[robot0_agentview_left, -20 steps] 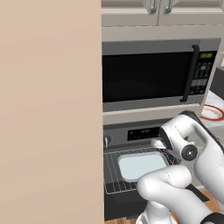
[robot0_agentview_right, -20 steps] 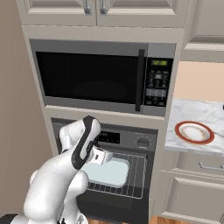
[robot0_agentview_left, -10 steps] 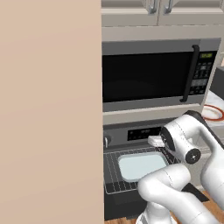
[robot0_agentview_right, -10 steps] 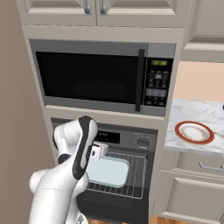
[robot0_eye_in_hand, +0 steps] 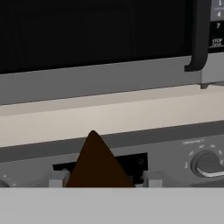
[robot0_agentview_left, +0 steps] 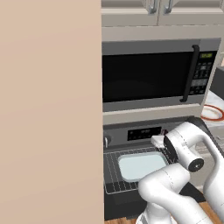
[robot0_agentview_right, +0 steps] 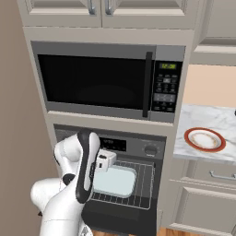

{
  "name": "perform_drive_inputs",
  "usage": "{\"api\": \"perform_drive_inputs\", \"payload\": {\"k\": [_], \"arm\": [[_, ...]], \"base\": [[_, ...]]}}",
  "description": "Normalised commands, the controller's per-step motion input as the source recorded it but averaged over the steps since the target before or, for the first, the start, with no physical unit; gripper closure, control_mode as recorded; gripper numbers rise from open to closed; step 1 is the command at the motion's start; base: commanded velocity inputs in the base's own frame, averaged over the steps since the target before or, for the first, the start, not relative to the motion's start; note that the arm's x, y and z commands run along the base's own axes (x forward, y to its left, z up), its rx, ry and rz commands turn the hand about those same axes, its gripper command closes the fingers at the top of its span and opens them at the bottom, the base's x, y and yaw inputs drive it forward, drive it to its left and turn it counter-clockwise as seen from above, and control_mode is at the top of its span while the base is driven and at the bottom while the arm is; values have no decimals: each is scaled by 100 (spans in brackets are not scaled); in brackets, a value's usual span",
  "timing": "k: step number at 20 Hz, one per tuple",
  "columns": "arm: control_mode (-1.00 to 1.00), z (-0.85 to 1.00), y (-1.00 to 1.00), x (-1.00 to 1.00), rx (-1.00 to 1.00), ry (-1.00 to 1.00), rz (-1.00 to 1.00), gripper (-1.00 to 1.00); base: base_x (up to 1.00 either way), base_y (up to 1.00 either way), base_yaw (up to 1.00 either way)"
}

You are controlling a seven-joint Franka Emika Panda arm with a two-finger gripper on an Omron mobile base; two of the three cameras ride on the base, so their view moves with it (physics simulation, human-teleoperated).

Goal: Take the baked cake out of the oven and place it on the plate for cooling. Then close the oven door.

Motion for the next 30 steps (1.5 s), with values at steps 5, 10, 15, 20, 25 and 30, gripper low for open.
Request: {"api": "perform_drive_inputs", "payload": {"k": [5, 10, 15, 20, 25, 30], "arm": [[-100, 10, -29, -25, 0, 3, 0, 100], [-100, 11, -22, -27, 0, 0, 0, 100], [-100, 21, -20, -31, 0, 0, 0, 100], [-100, 31, -23, -45, 0, -1, 0, 100], [-100, 27, -40, -59, 0, 0, 0, 100], [-100, 27, -55, -69, 0, 0, 0, 100]], "base": [[0, 0, 0], [0, 0, 0], [0, 0, 0], [0, 0, 0], [0, 0, 0], [0, 0, 0]]}}
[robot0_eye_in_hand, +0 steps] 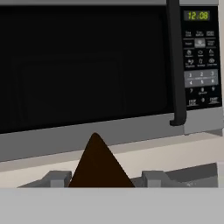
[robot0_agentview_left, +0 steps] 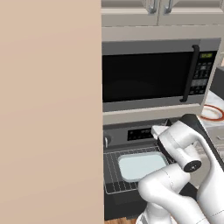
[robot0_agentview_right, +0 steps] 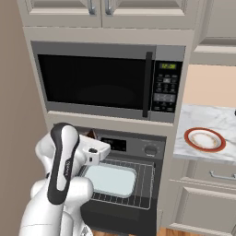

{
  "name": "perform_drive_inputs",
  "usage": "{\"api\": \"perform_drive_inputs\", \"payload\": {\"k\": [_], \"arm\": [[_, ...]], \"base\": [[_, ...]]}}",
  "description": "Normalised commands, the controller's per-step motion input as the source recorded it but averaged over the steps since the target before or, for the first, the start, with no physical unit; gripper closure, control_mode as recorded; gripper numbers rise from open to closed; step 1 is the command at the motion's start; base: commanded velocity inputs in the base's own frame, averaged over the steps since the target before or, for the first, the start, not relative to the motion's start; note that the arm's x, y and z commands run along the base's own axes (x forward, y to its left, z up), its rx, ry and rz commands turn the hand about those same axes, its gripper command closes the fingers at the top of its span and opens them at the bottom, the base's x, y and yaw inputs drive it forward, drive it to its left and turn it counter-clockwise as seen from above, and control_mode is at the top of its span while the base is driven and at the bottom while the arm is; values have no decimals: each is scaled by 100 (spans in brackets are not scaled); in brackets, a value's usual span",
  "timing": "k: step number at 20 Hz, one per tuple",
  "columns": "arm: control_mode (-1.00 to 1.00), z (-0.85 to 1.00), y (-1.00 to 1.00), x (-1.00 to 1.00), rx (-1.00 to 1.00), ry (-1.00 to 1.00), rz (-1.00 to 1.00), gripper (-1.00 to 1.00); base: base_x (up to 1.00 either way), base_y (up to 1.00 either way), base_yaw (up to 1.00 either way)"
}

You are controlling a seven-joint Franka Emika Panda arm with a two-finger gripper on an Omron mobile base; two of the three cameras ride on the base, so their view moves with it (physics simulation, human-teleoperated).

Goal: Take the baked cake out of the oven and place it on the plate for cooling. Then close the oven door.

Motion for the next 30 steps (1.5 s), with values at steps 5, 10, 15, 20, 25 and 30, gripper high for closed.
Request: {"api": "perform_drive_inputs", "payload": {"k": [5, 10, 15, 20, 25, 30], "arm": [[-100, 19, -76, -69, 0, 0, 0, 100], [-100, 14, -52, -58, 0, 0, 1, 100], [-100, 12, -2, -28, 0, 0, 12, 100], [100, 1, 0, -5, 0, 0, 4, 100], [100, 0, 0, 0, 0, 0, 0, 100], [100, 0, 0, 0, 0, 0, 0, 100]], "base": [[0, 0, 0], [0, 0, 0], [0, 0, 0], [-40, -9, 12], [-82, -72, 1], [-35, -97, 0]]}}
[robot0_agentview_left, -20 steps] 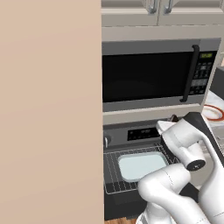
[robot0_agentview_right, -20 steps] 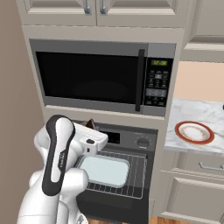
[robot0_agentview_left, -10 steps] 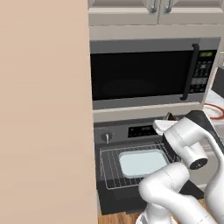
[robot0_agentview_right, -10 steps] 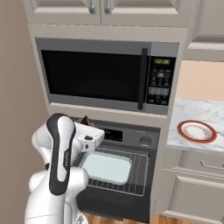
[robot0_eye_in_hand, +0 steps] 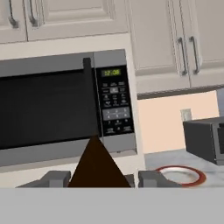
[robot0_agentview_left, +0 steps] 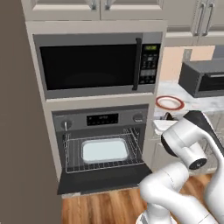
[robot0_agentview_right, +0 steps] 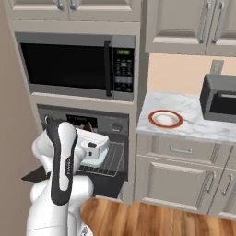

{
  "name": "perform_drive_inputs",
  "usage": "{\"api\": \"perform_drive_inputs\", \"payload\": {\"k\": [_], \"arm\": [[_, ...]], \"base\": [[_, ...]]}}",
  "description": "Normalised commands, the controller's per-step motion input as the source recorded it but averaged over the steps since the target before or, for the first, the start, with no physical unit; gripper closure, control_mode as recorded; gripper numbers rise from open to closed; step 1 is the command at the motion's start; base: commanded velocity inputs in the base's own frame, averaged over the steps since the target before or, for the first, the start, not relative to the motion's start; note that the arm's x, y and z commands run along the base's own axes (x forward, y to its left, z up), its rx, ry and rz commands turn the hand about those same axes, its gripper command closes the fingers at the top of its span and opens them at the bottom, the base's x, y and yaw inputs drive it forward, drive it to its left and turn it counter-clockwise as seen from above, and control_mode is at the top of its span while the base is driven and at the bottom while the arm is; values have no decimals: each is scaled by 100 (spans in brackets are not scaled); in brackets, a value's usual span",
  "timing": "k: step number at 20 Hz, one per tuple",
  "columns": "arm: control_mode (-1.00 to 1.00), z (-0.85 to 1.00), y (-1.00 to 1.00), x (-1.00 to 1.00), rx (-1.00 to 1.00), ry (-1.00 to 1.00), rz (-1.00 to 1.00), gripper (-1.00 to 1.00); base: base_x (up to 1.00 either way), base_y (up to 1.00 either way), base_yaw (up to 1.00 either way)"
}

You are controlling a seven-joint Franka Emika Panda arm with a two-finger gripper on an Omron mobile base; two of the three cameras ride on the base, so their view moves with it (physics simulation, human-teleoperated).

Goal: Take the baked cake out of the oven and place it on the plate for cooling. Then close the oven door.

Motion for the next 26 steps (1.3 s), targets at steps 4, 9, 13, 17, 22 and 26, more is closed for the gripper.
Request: {"api": "perform_drive_inputs", "payload": {"k": [4, 9, 13, 17, 22, 26], "arm": [[100, 0, 0, 0, 0, 0, 0, 100], [100, 0, 0, 0, 0, 0, 0, 100], [100, 0, 0, 0, 0, 0, 0, 100], [100, 0, 0, 0, 0, 0, 0, 100], [100, 0, 0, 0, 0, 0, 0, 100], [100, 0, 0, 0, 0, 0, 0, 100]], "base": [[-3, -95, 0], [2, -71, 0], [35, -29, 2], [56, -14, 5], [70, -18, 8], [56, -59, 5]]}}
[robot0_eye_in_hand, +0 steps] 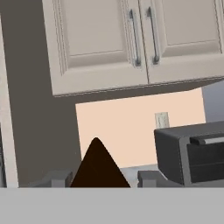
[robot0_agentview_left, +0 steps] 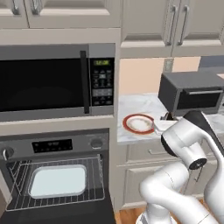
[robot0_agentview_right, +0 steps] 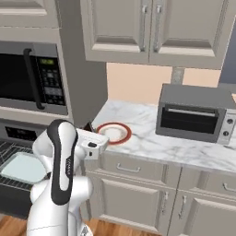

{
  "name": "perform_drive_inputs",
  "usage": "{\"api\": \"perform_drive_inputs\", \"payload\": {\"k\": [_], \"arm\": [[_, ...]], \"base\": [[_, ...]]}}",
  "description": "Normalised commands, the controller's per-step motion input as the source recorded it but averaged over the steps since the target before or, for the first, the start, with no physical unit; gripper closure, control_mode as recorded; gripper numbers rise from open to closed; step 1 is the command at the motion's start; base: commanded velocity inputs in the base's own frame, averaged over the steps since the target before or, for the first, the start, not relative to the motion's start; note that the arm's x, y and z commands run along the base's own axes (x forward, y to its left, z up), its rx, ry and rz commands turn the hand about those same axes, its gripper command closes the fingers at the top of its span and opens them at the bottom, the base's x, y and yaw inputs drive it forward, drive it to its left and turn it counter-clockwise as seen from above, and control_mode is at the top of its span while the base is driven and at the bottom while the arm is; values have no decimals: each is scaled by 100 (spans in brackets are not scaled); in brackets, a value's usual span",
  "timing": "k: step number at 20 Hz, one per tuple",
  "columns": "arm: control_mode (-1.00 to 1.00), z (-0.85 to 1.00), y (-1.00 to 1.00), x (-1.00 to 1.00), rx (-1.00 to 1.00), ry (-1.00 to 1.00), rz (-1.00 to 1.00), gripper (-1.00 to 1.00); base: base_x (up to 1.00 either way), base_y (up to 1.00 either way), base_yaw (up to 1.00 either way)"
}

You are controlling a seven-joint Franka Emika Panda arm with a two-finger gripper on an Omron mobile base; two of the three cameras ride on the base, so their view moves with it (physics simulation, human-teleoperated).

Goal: Take the baked cake out of the oven and place it on the plate for cooling. Then close the oven door.

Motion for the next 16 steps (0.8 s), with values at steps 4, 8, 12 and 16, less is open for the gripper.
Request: {"api": "perform_drive_inputs", "payload": {"k": [4, 8, 12, 16], "arm": [[100, 0, 0, 0, 0, 0, 0, 100], [100, 0, 0, 0, 0, 0, 0, 100], [100, 0, 0, 0, 0, 0, 0, 100], [100, 0, 0, 0, 0, 0, 0, 100]], "base": [[53, -56, 5], [31, -30, 21], [27, -14, 28], [52, -28, 22]]}}
